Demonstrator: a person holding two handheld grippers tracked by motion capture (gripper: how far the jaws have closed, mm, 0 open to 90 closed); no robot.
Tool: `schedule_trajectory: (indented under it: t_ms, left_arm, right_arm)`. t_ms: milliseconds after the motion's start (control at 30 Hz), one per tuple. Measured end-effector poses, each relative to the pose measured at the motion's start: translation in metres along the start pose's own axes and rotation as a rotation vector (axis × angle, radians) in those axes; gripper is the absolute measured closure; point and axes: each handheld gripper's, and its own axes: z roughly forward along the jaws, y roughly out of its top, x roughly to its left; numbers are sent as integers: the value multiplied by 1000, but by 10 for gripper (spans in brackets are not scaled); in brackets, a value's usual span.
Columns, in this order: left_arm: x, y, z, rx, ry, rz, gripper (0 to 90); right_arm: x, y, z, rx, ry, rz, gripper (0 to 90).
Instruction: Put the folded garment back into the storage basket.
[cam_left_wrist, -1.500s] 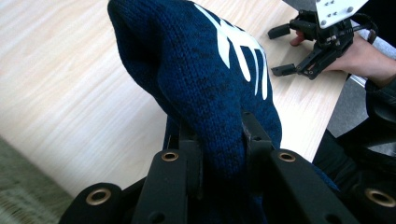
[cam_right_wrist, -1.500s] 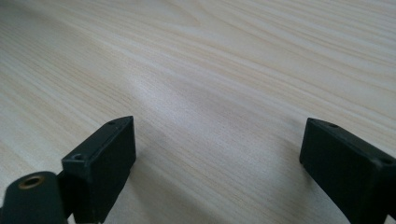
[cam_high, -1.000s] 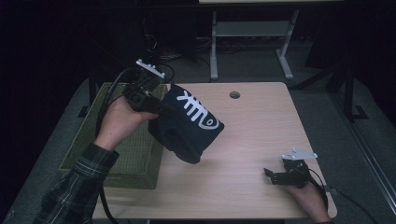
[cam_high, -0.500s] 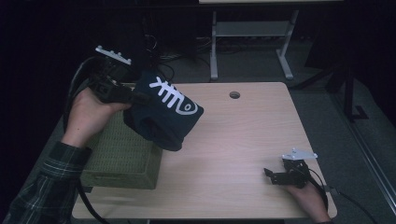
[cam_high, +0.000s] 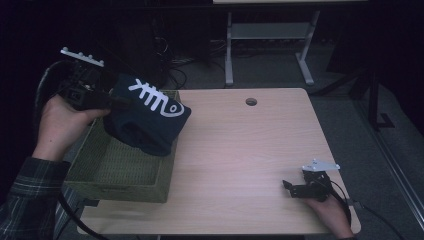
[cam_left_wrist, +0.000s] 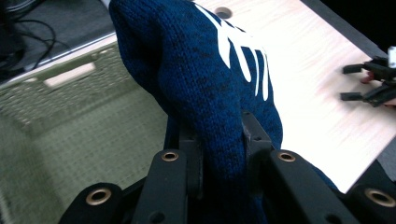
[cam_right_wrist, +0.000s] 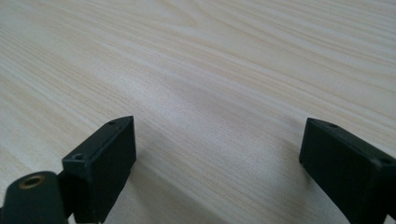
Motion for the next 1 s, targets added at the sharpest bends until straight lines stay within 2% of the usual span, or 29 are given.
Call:
schedule_trajectory:
  t_ms: [167, 400, 1000]
  left_arm:
    - [15, -11, -2, 1, 19, -40, 752]
    - [33, -28, 8, 8, 23, -99, 752]
    - [62, -61, 32, 67, 30, -186, 752]
  right_arm:
    - [0, 0, 0, -1, -2, 0, 104]
    - [0, 0, 0, -2, -6, 0, 104]
    - [-1, 0, 0, -2, -7, 2, 104]
